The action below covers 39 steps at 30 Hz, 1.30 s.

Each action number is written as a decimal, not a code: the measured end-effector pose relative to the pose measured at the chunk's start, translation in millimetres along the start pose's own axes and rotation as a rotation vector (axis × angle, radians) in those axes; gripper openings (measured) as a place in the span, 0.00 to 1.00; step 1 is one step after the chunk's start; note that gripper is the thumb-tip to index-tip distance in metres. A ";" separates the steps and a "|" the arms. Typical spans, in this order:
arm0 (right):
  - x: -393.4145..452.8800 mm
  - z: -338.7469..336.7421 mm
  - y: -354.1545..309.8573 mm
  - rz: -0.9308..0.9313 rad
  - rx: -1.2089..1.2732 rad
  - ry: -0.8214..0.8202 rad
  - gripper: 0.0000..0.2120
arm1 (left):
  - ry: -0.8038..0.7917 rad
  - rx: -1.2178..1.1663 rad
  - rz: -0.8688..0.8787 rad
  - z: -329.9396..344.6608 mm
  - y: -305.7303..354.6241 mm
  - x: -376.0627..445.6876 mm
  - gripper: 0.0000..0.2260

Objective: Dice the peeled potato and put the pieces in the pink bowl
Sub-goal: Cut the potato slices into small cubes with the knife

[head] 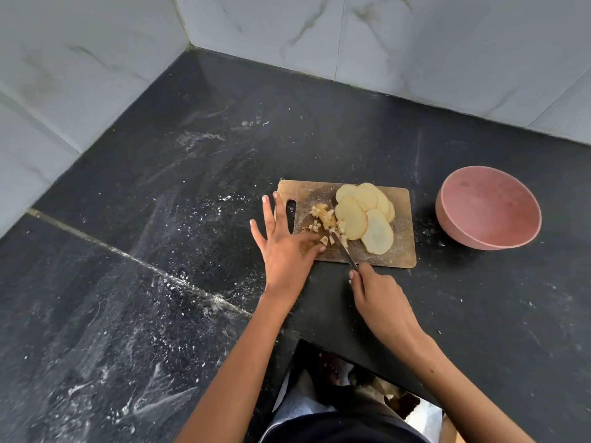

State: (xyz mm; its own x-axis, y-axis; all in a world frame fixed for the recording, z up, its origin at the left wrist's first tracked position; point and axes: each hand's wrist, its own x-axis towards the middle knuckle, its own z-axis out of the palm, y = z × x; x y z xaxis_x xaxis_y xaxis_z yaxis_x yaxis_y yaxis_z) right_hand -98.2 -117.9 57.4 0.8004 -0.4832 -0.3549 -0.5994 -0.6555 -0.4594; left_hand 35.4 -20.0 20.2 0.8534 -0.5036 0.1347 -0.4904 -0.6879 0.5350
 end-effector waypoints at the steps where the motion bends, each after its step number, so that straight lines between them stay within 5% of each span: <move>1: 1.6 0.2 -1.4 0.000 -0.016 -0.005 0.12 | -0.003 -0.004 -0.016 0.8 2.4 0.4 0.04; 10: 13.1 -0.6 -7.5 0.005 -0.181 -0.085 0.11 | -0.007 -0.024 -0.087 6.8 9.8 -1.8 0.02; 18: 11.6 6.0 -0.9 0.029 -0.331 -0.152 0.01 | -0.026 -0.027 -0.131 7.1 11.6 -0.9 0.03; 27: 16.2 -5.8 -1.5 -0.007 -0.087 -0.071 0.13 | 0.000 -0.121 -0.061 4.4 9.5 -1.0 0.05; 32: 11.0 -11.9 -1.9 -0.051 -0.011 -0.043 0.14 | 0.183 -0.251 -0.054 -10.5 -10.4 -12.6 0.15; 39: 17.6 3.8 -25.8 -0.118 -0.006 -0.072 0.12 | 0.131 -0.231 -0.036 0.2 -21.4 -21.1 0.14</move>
State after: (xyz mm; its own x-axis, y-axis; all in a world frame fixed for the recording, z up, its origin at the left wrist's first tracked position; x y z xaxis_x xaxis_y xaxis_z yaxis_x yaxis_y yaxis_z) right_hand -68.7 -107.2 60.0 0.8624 -0.3597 -0.3563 -0.5009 -0.7089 -0.4966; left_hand 27.9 5.2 5.8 0.8923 -0.3990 0.2111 -0.4192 -0.5589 0.7155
